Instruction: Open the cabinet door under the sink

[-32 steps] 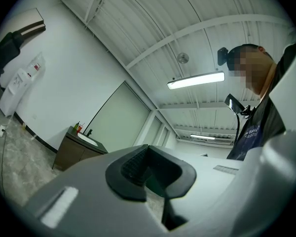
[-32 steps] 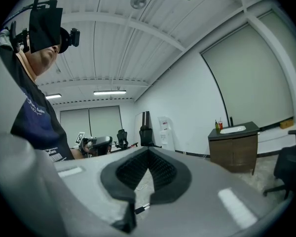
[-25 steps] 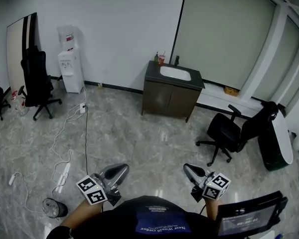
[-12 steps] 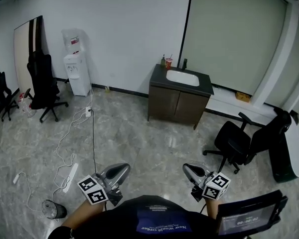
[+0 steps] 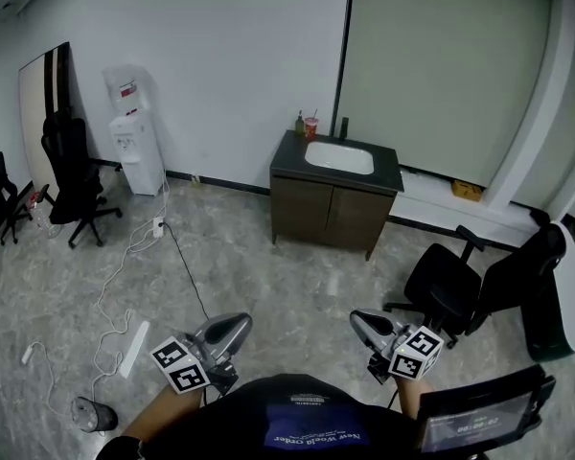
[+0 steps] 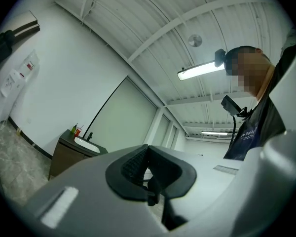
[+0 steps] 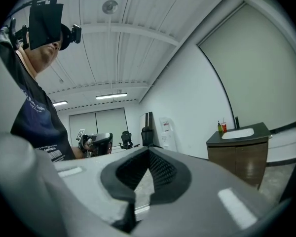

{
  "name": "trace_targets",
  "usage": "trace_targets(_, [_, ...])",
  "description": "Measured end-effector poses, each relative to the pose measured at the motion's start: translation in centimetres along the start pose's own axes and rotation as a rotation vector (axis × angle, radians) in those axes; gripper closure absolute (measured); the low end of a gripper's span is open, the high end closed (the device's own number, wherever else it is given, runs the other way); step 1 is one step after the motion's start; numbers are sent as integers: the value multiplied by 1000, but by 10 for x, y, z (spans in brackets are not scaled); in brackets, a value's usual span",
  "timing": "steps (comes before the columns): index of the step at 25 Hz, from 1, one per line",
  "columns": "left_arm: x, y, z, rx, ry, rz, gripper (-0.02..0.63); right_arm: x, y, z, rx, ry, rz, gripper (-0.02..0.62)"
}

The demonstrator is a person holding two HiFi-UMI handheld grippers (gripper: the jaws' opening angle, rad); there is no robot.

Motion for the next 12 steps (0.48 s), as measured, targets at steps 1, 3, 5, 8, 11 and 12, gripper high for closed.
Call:
trace_targets(1, [0, 8, -3, 4, -4, -6, 606, 0, 0, 6, 2, 2, -1, 594])
trace_targets(3, [-1, 23, -13, 12, -13, -17, 606, -1, 3, 19, 9, 3, -4, 594])
trace_targets(5, [-1, 36, -25, 26, -26, -22, 606, -1, 8, 32, 25, 11, -4, 594])
trace_targets(8, [1, 56, -47, 57, -43, -31, 606, 2, 18, 49, 53, 25, -7, 594])
trace_targets(11, [-6, 81, -79, 94, -59, -43, 606, -4, 36, 67, 80, 12, -18, 594])
trace_targets(12, [-10, 90, -91, 108, -64, -46, 606, -8, 44, 74, 95, 7, -17, 594])
Point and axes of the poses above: the fingertips, and each gripper's own axes: y forward along the fingers, z to its right, x out of its underside, the point moved 9 cm from there along -y, backward along the fingers, and after that the axes turned 8 degrees about -x, right-handed, at the moved point
